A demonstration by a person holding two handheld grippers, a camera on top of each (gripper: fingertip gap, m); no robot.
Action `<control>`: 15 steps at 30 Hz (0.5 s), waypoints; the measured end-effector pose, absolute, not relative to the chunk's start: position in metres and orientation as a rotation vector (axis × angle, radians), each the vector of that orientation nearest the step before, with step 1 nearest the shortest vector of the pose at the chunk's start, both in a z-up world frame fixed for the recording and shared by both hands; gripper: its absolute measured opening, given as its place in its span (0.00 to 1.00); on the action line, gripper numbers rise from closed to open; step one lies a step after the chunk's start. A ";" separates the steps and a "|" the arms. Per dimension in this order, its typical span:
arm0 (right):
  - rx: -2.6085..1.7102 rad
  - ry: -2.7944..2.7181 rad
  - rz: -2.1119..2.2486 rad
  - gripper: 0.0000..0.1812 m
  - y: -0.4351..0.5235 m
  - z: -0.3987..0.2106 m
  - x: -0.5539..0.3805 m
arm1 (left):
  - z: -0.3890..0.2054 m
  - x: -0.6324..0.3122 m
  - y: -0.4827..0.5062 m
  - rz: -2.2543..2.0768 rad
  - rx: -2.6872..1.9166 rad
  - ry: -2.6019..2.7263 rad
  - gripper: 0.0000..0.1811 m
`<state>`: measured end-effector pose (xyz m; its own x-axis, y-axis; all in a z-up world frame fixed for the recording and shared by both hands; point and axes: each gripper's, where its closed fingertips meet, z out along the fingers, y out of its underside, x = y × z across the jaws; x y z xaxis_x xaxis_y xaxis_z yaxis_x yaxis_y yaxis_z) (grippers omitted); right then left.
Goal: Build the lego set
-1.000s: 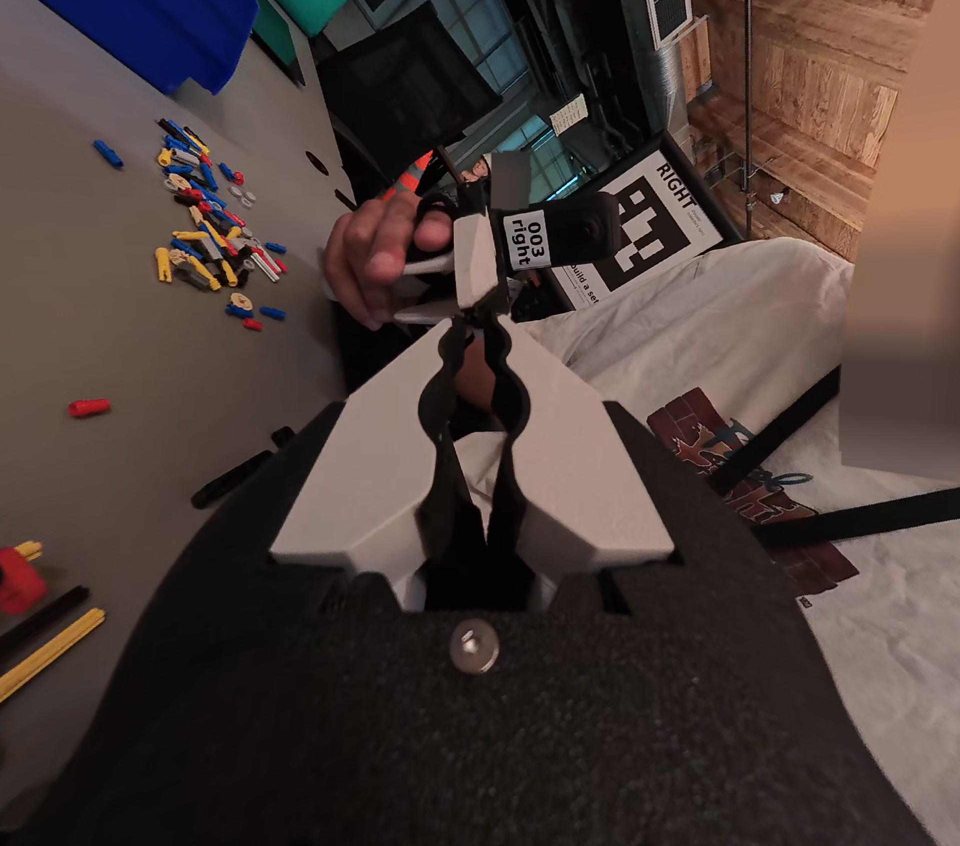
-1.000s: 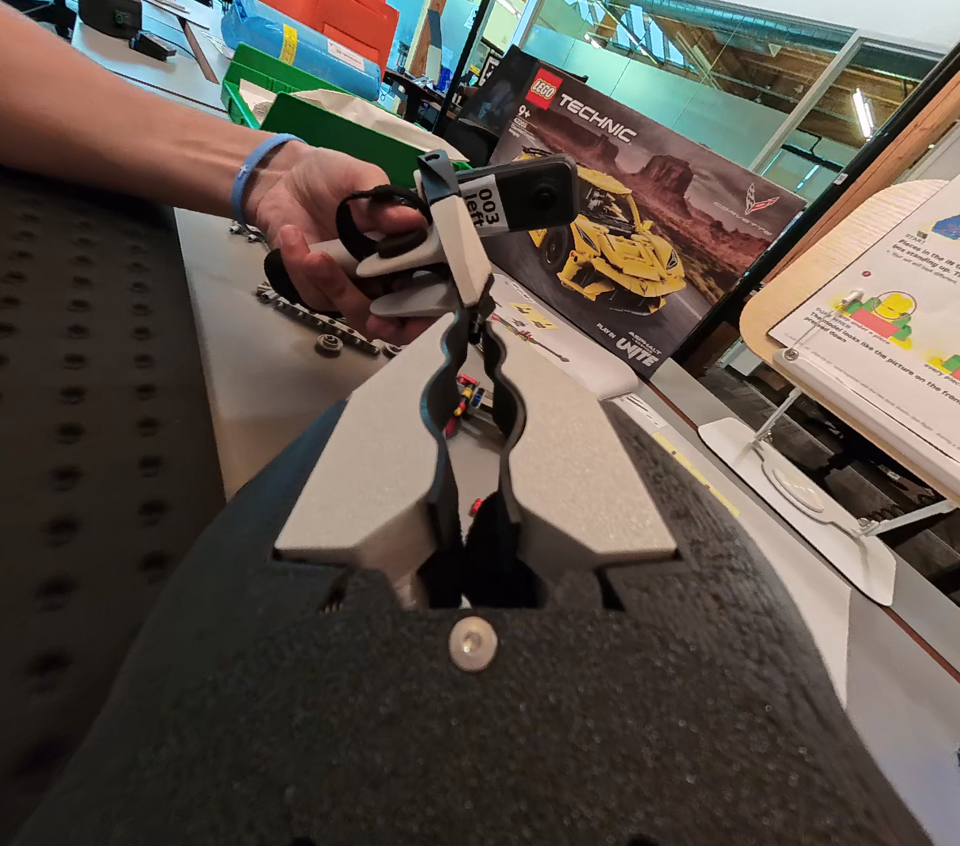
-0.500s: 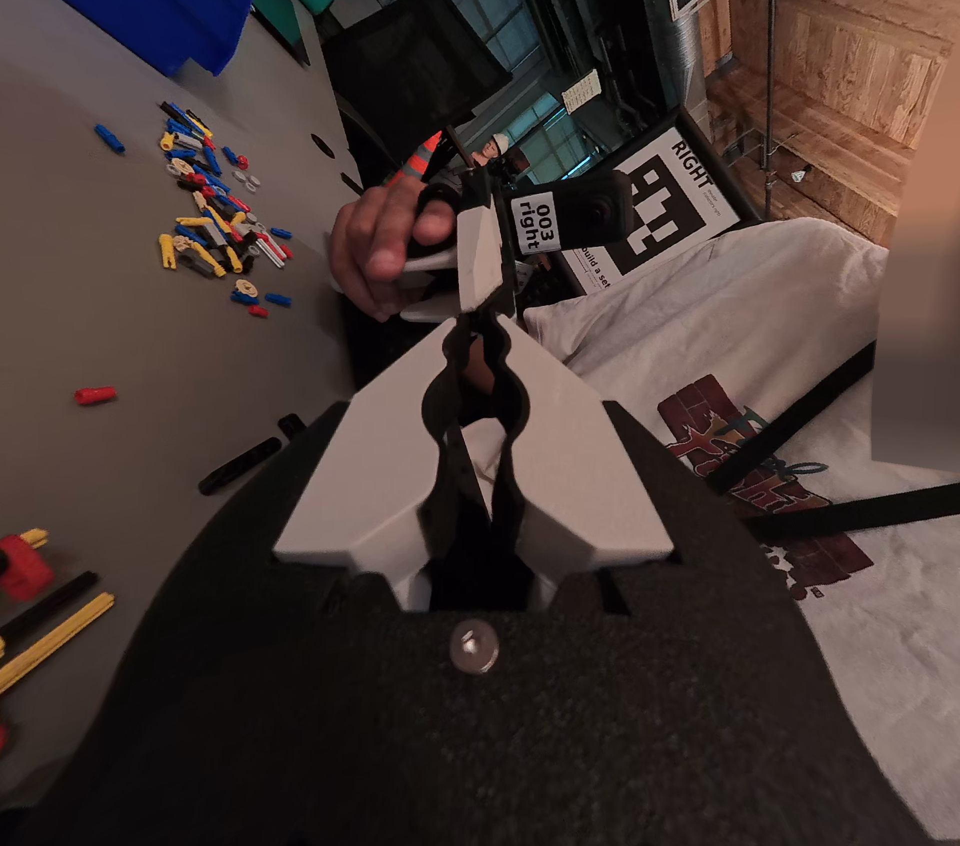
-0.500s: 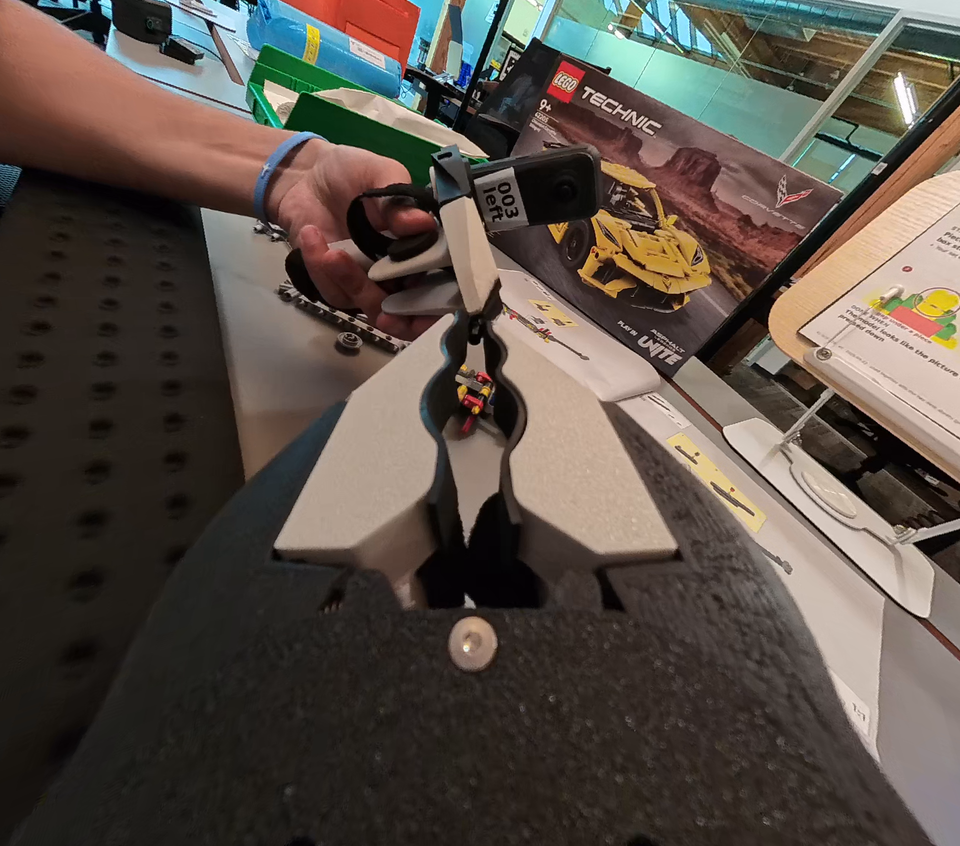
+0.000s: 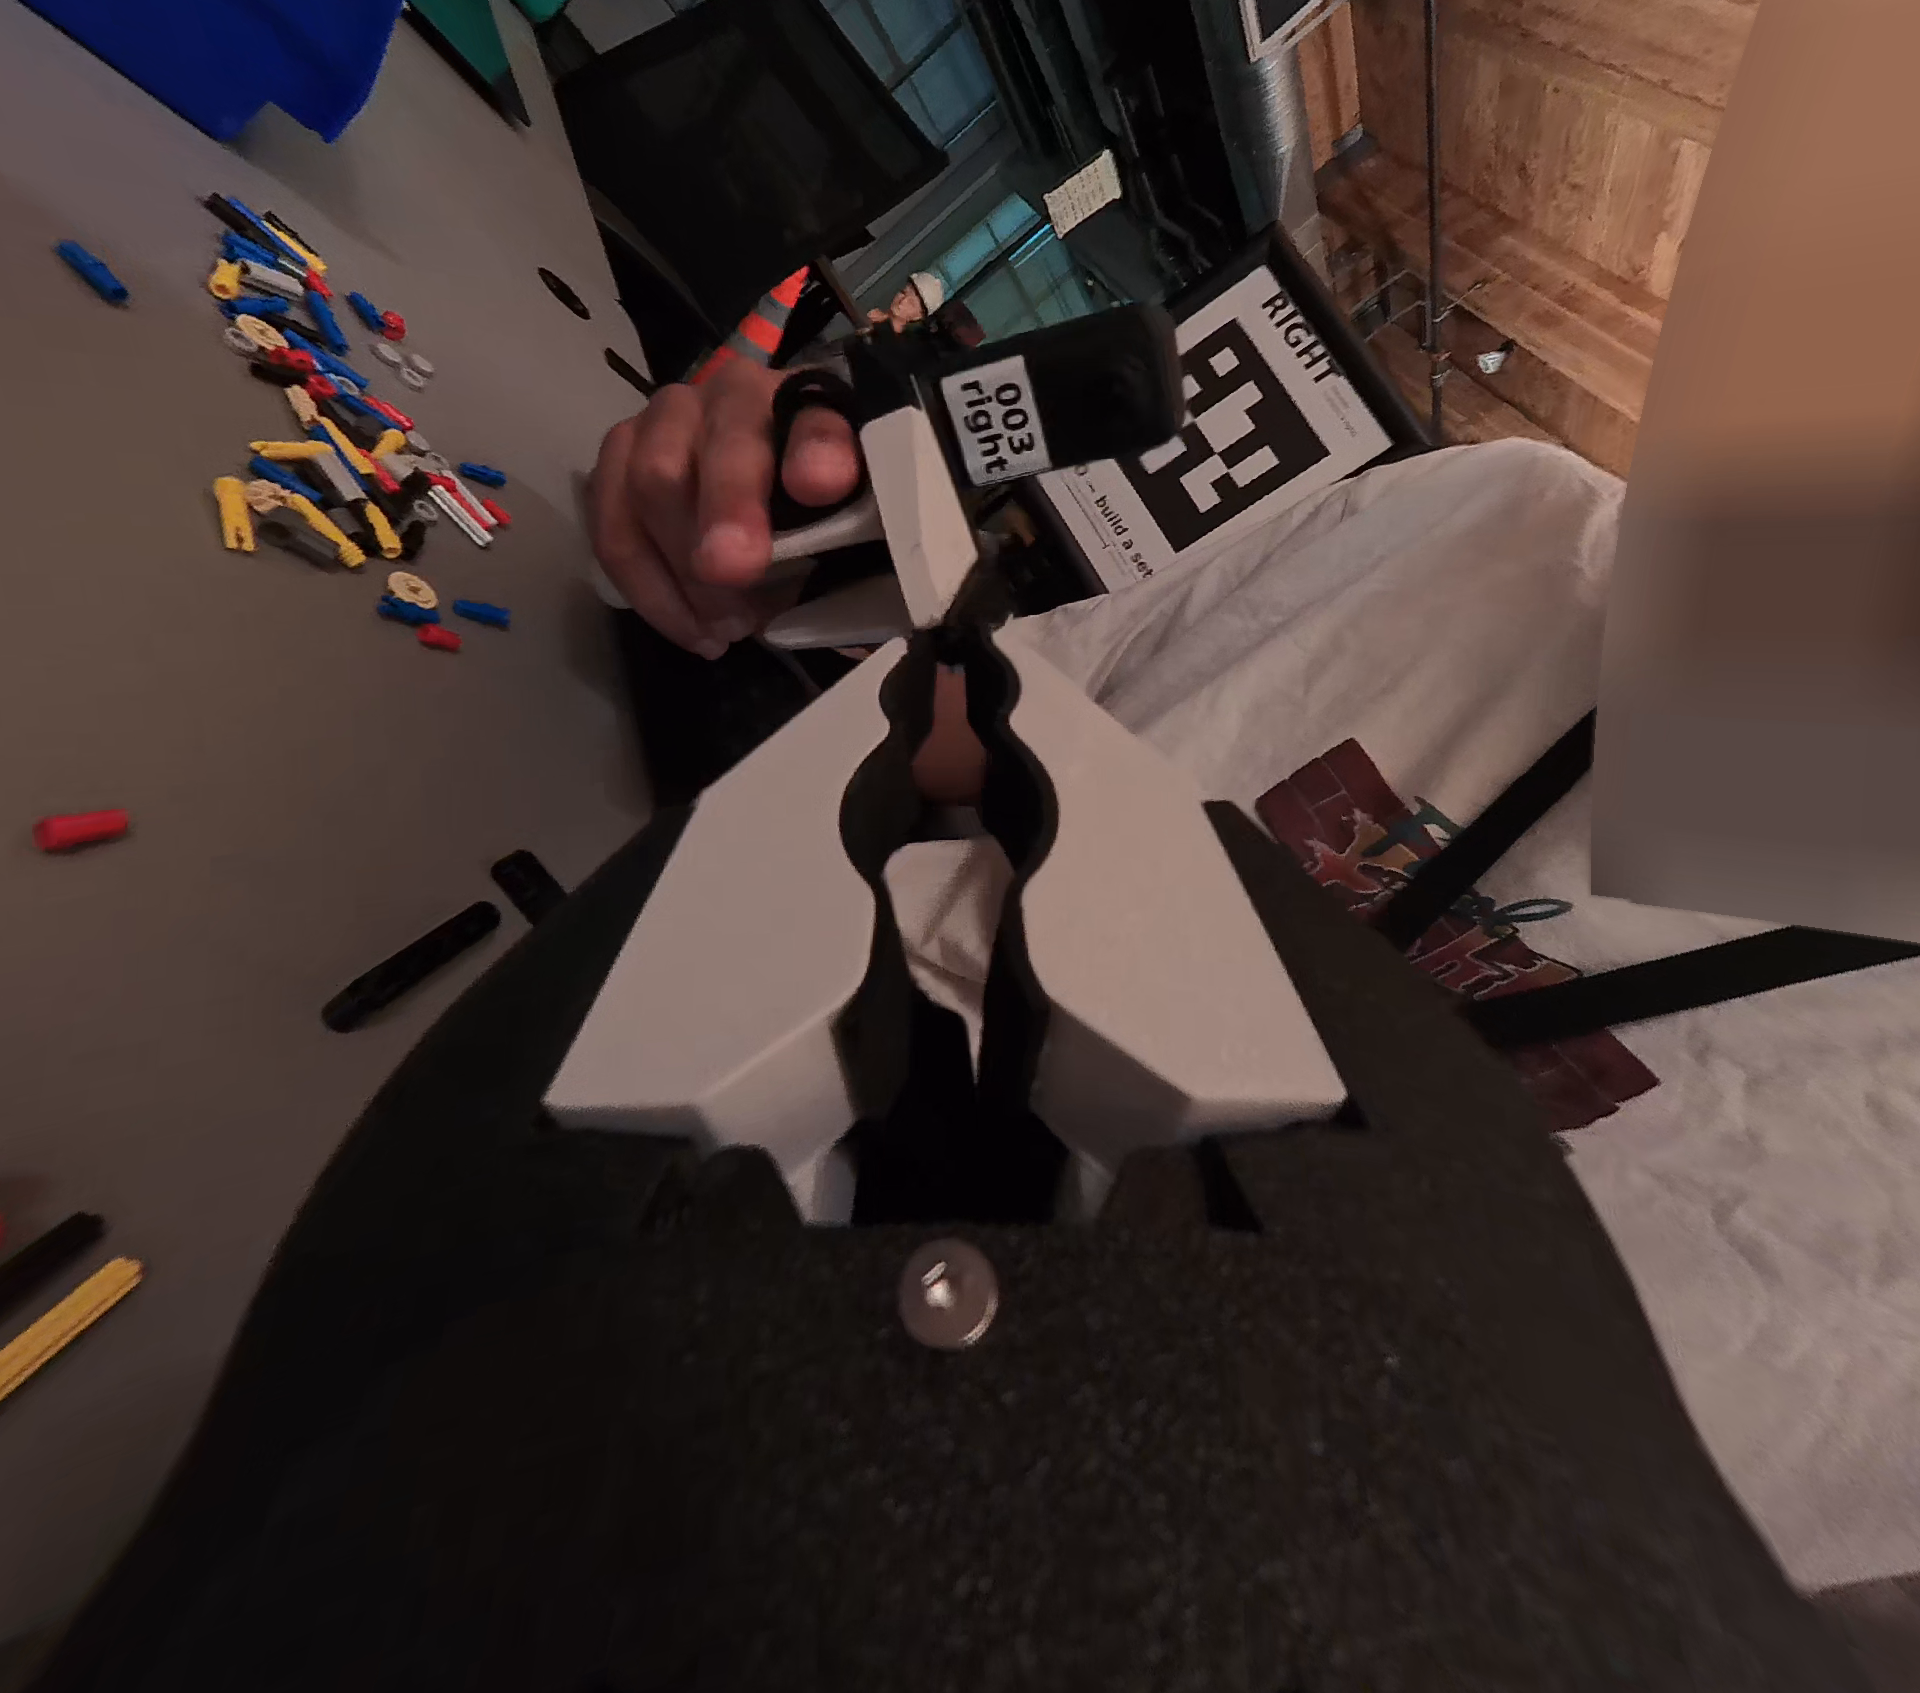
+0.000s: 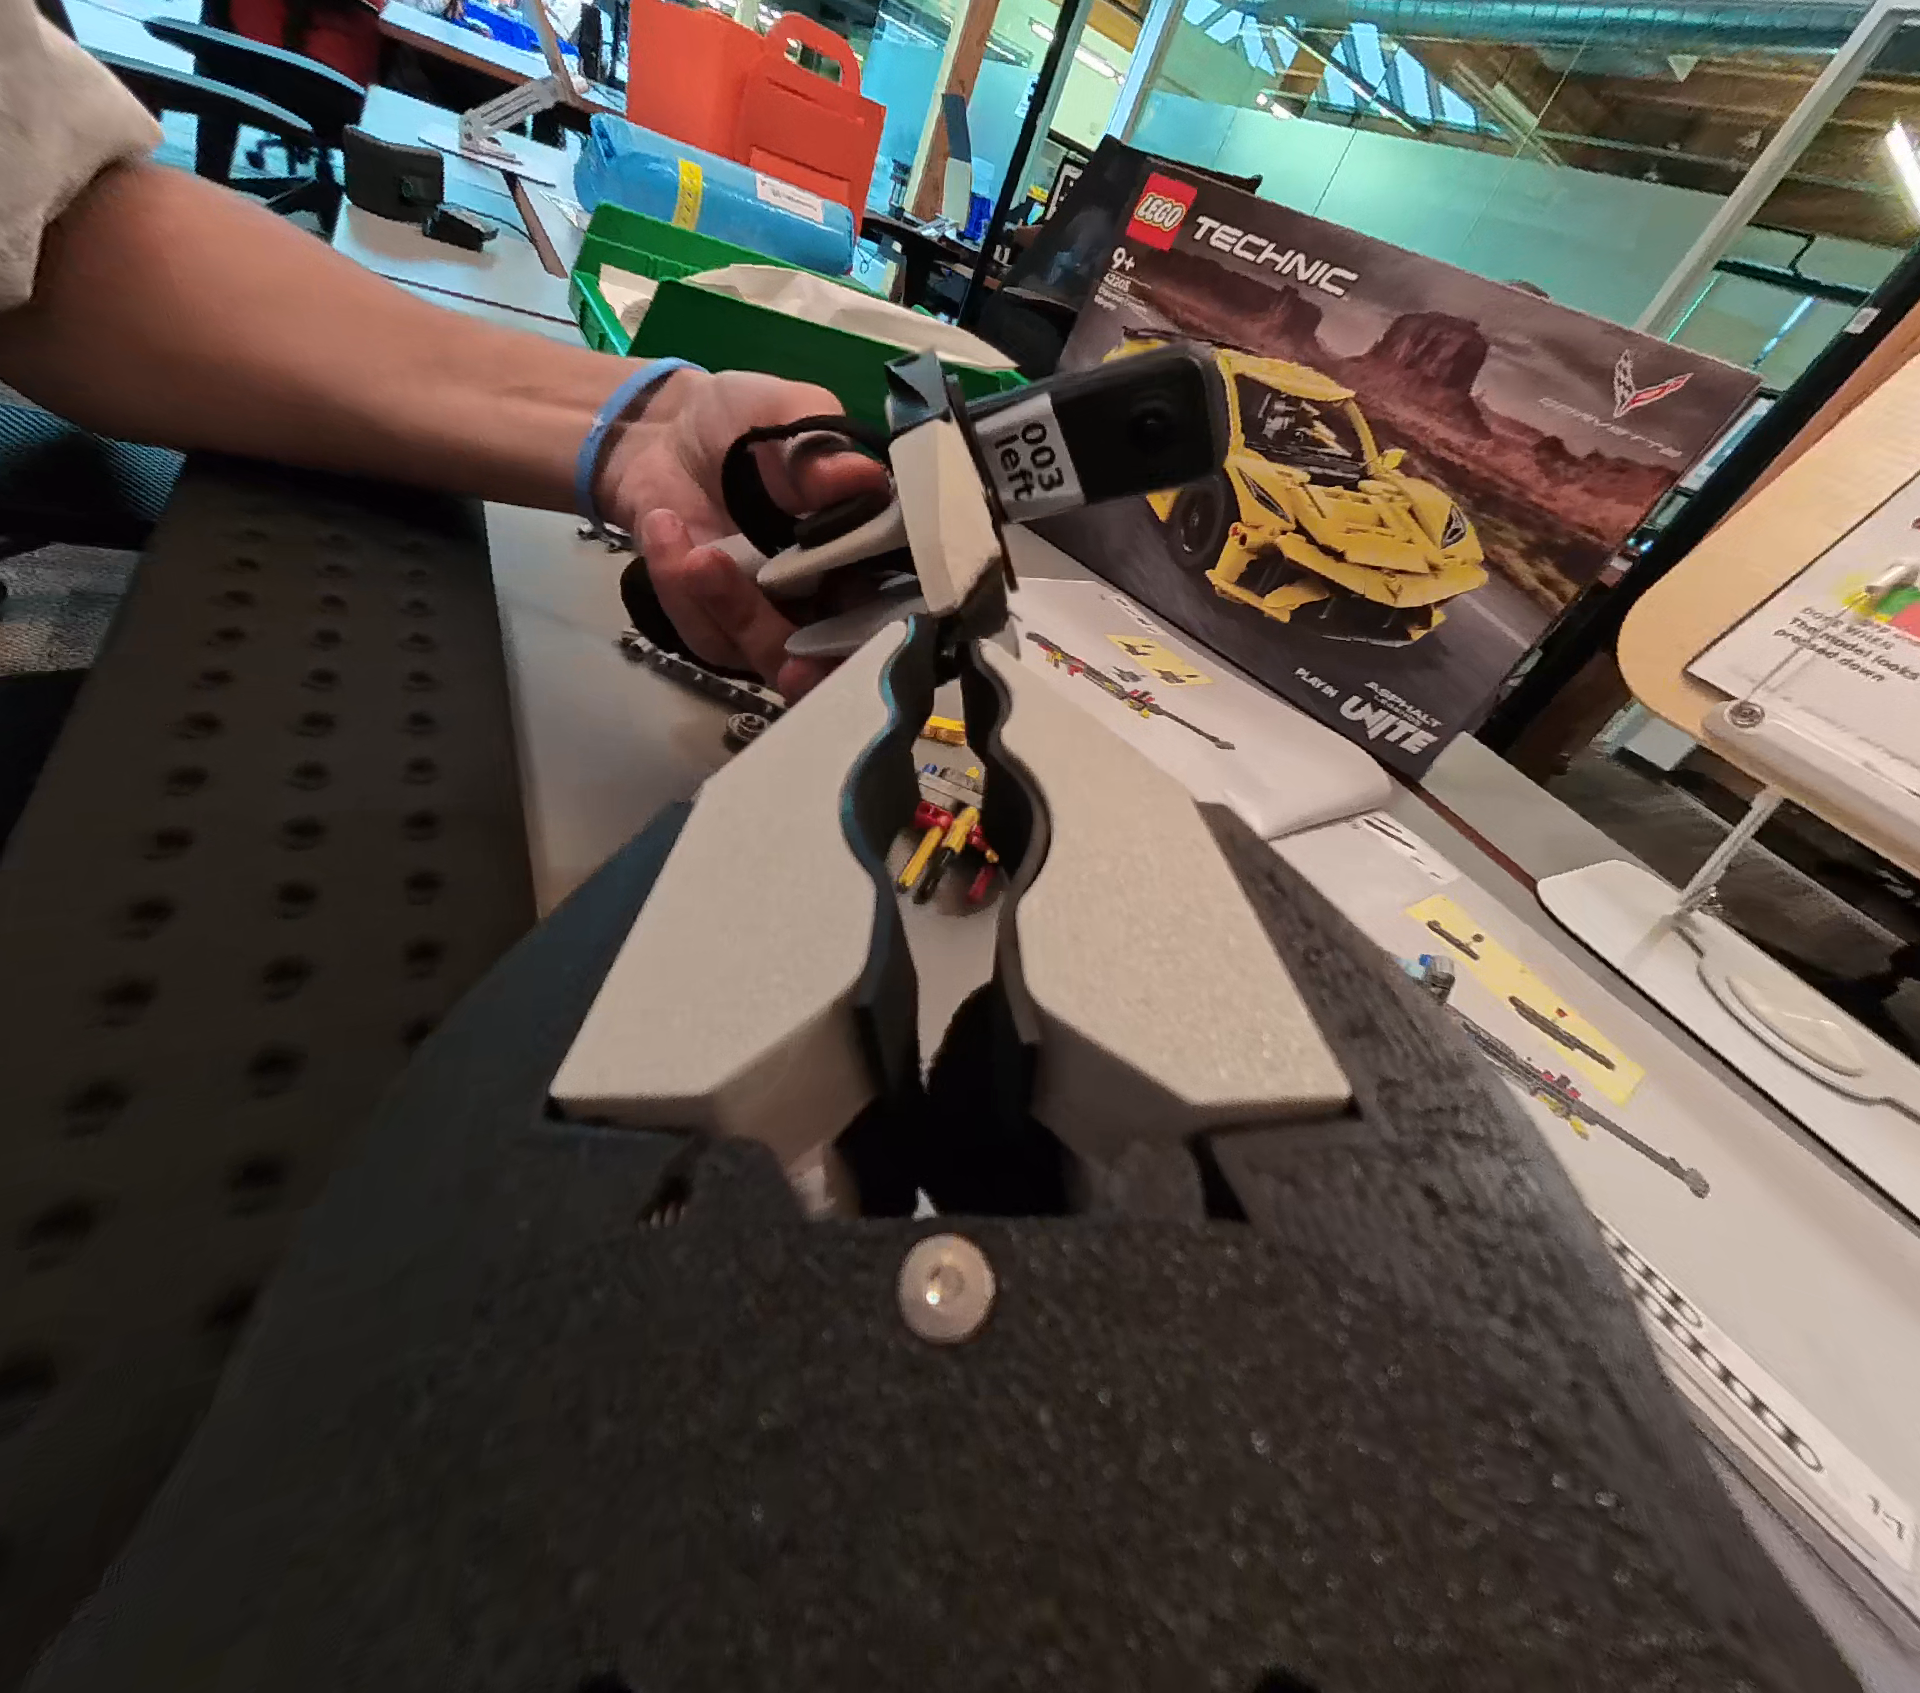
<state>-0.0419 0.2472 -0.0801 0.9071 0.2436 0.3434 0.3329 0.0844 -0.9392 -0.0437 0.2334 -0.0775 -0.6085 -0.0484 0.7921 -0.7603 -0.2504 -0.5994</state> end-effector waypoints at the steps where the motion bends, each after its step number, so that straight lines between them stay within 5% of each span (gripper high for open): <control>1: -1.517 -0.476 -0.079 0.02 0.248 -0.083 -0.040 | -0.079 -0.042 0.235 1.911 1.000 -1.566 0.03; 8: -1.951 -0.476 0.081 0.02 0.233 -0.136 -0.023 | -0.173 -0.038 0.275 1.295 0.978 -2.904 0.10; 15: -2.212 -0.467 0.123 0.02 0.234 -0.184 -0.023 | -0.201 -0.024 0.273 0.873 0.788 -3.119 0.13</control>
<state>-0.0228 0.2345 -0.1843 0.9255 0.3719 0.0716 0.2885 -0.5697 -0.7696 -0.0240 0.2734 -0.2007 -0.8710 -0.4882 -0.0552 -0.3885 0.7532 -0.5309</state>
